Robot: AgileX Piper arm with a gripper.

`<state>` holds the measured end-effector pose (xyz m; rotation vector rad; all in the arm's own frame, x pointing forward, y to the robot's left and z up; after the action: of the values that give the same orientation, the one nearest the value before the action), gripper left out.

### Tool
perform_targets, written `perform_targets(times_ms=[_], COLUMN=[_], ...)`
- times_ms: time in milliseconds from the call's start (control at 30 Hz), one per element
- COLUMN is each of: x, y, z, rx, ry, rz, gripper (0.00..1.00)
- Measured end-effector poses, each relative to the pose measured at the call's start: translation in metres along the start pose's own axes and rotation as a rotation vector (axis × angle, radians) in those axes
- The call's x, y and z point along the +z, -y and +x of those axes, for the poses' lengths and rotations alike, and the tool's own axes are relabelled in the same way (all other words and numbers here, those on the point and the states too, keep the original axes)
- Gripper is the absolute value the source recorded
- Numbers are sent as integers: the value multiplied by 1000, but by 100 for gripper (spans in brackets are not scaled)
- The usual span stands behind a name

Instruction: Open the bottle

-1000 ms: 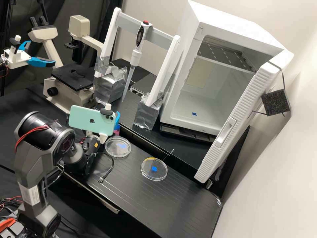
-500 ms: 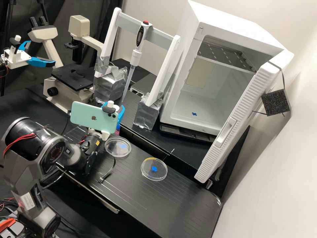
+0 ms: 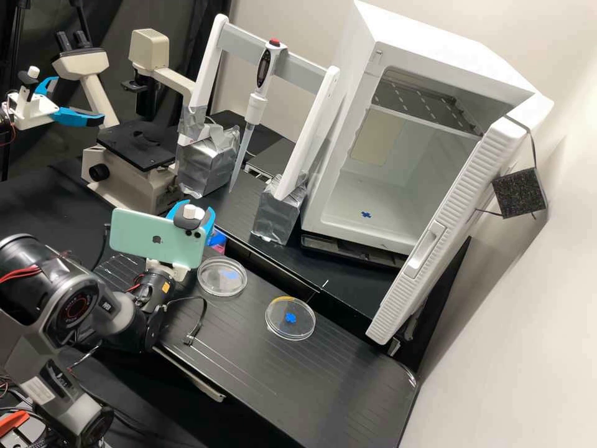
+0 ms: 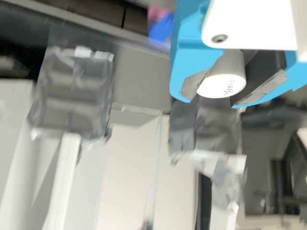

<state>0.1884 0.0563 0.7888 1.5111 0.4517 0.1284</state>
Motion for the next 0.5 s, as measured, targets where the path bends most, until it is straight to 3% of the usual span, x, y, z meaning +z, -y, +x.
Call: perform_targets(times_ms=[233,500], x=[9,11], y=[9,12], z=[-17,-19], rx=[-49,-68], ry=[48,56], rz=[9,10], gripper=[0,0])
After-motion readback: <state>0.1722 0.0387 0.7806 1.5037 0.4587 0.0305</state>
